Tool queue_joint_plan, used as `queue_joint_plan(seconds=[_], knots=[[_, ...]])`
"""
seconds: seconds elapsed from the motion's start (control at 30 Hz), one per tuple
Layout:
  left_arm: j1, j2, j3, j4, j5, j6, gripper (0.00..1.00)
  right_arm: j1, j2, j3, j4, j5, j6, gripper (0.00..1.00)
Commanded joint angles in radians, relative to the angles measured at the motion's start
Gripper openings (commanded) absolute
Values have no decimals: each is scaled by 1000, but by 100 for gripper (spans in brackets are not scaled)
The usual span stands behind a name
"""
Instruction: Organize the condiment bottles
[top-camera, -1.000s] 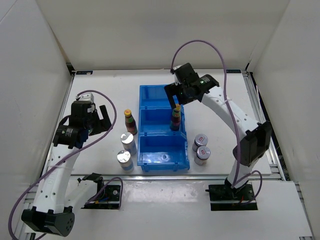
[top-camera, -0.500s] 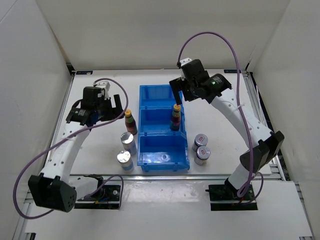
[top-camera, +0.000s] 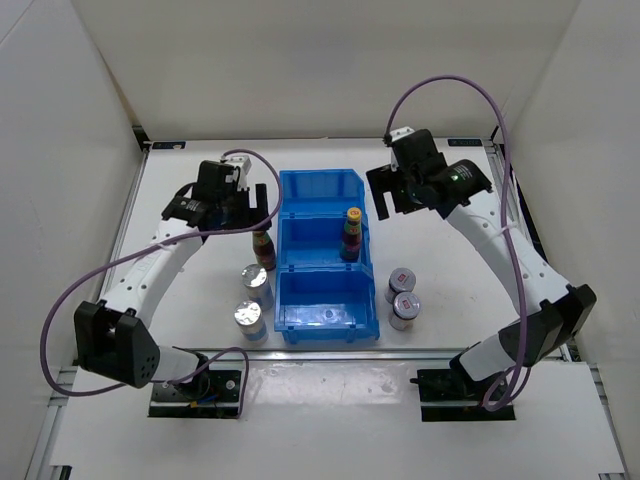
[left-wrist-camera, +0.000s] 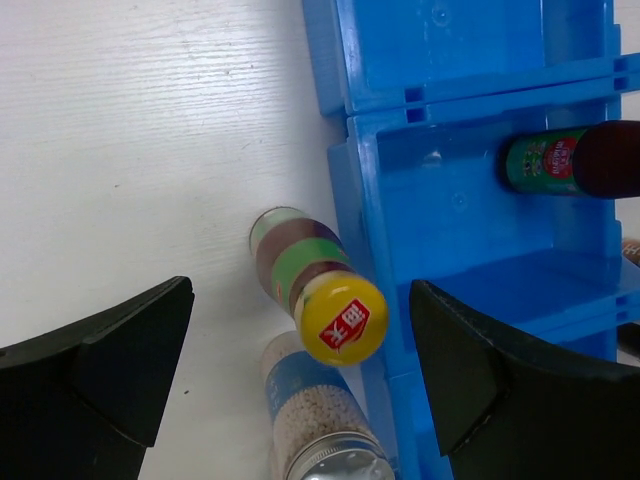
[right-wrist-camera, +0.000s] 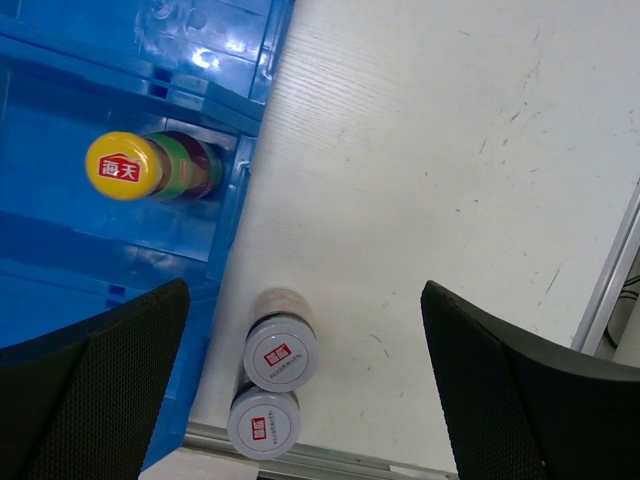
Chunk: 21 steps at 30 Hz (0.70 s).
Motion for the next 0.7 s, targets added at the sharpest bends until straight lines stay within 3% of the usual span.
queue_joint_plan(seconds=[0.0, 0.07, 0.17, 0.27, 0.3, 0.4, 0.53, 0.67], knots=[[-3, 4, 35, 19, -16, -11, 100, -22, -37, -22, 6, 6, 9, 100], [-3, 4, 24, 19, -16, -11, 98, -33, -37, -22, 6, -3, 9, 100], [-3, 4, 15, 19, -1, -11, 86, -56, -37, -32, 6, -4, 9, 100], [-3, 4, 5, 29, 19, -11, 67, -56, -37, -41, 6, -4, 9, 100], [-3, 4, 19, 29, 19, -11, 55, -56, -37, -41, 6, -13, 9, 100], [-3, 4, 61, 29, 30, -11, 33, -56, -37, -41, 6, -13, 9, 100], [-3, 4, 119, 16, 39, -11, 11, -56, -46, -50, 6, -13, 9, 100], [-3, -21, 189, 6, 30, -21, 11, -56, -56, -61, 6, -4, 9, 100]])
